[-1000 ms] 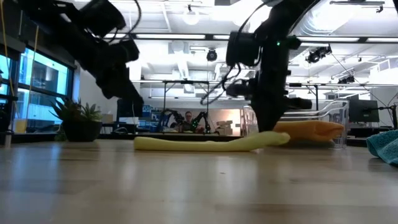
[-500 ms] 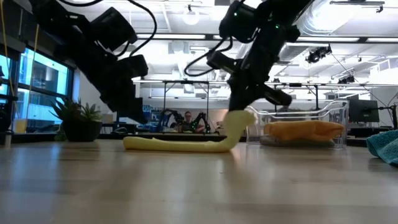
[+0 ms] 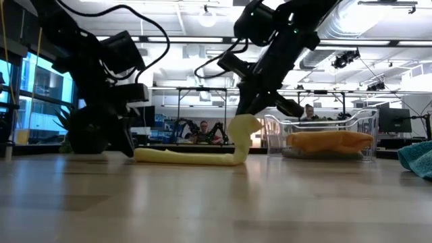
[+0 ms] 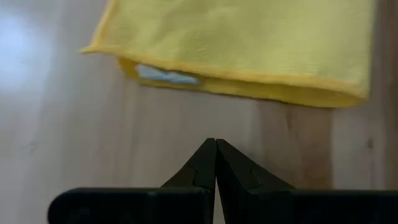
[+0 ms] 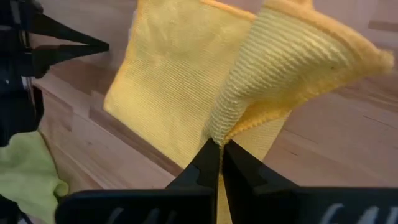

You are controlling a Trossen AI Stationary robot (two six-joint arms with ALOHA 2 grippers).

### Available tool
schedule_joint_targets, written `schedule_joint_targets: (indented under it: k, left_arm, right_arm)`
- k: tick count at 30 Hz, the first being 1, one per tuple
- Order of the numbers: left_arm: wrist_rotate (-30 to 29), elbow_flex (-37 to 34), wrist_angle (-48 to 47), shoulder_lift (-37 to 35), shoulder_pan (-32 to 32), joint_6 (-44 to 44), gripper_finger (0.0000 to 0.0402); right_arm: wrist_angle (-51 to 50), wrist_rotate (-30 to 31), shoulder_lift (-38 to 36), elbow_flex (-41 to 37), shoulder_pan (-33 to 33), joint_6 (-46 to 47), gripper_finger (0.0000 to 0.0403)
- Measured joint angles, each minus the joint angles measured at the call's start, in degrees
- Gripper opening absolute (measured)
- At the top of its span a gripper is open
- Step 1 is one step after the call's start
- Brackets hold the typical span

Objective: Fold microfiber towels
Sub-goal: Fold the yellow microfiber towel

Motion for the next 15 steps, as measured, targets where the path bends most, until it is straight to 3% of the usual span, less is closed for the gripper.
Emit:
schedule_joint_targets:
  k: [8, 15]
  left_arm:
    - [4.46, 0.09, 5.66, 4.14, 0.27, -0.10, 0.0000]
    - [4.48, 0.20, 7.43, 6.28, 0.22, -1.19, 0.0000]
  right_arm:
    - [10.02, -2.65, 3.14, -0.02, 0.00, 1.10, 0.0000]
    - [12.27, -1.75, 3.87, 0.00, -0.09, 1.72, 0.0000]
